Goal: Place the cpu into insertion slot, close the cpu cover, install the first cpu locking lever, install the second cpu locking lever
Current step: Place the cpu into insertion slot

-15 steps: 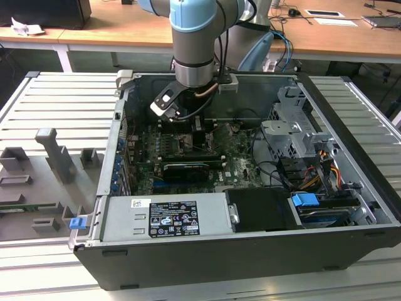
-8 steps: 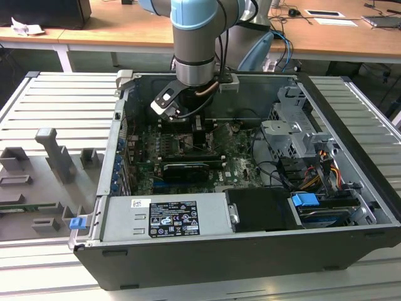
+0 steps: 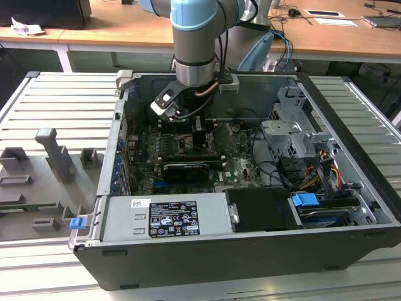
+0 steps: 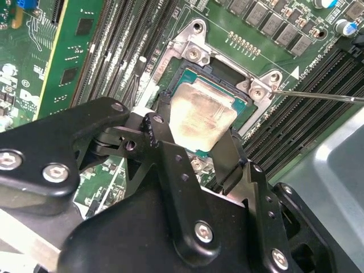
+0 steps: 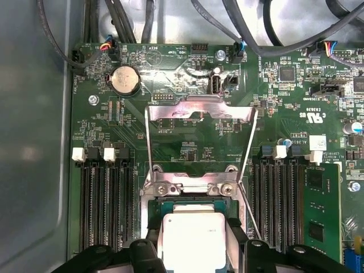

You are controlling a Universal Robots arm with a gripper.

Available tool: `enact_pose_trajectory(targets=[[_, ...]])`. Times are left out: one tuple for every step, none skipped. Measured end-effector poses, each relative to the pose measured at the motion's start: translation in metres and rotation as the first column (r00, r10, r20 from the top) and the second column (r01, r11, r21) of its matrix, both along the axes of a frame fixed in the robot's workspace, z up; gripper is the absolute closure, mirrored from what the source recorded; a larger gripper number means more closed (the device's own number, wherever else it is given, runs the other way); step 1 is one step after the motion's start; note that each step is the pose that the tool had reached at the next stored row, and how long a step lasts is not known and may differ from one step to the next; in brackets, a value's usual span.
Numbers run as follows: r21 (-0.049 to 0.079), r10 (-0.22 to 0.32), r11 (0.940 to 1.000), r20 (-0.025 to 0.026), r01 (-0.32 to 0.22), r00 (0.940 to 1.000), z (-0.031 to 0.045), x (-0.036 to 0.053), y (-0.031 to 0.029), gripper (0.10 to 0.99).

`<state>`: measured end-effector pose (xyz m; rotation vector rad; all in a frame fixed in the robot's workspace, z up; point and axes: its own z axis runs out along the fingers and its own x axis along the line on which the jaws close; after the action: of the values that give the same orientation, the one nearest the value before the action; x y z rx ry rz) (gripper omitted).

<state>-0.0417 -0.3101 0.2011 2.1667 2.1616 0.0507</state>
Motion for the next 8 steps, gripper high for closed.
enact_pose_trajectory(targets=[[-0.001,0.000,1.0000,0.0000,0.000,1.0000,-0.0001,0.0000,-0.0001,0.557],[-0.001,0.000,1.0000,0.0000,0.000,1.0000,-0.0003,0.0000,-0.0001,0.557],[-0.001,0.000,1.0000,0.0001,0.000,1.0000,-0.0006,0.0000,0.0000,0.557],[-0.001,0.000,1.0000,0.0001,0.000,1.0000,-0.0007,0.0000,0.0000,0.545],[-0.001,0.000,1.0000,0.0000,0.000,1.0000,-0.0007,0.0000,0.0000,0.545],[-0.001,0.000,1.0000,0.0000,0.000,1.0000,-0.0007,0.0000,0.0000,0.545],[-0.001,0.000,1.0000,0.0001,0.000,1.0000,-0.0007,0.0000,0.0000,0.478],[-0.001,0.000,1.0000,0.0001,0.000,1.0000,-0.0007,0.0000,0.0000,0.478]])
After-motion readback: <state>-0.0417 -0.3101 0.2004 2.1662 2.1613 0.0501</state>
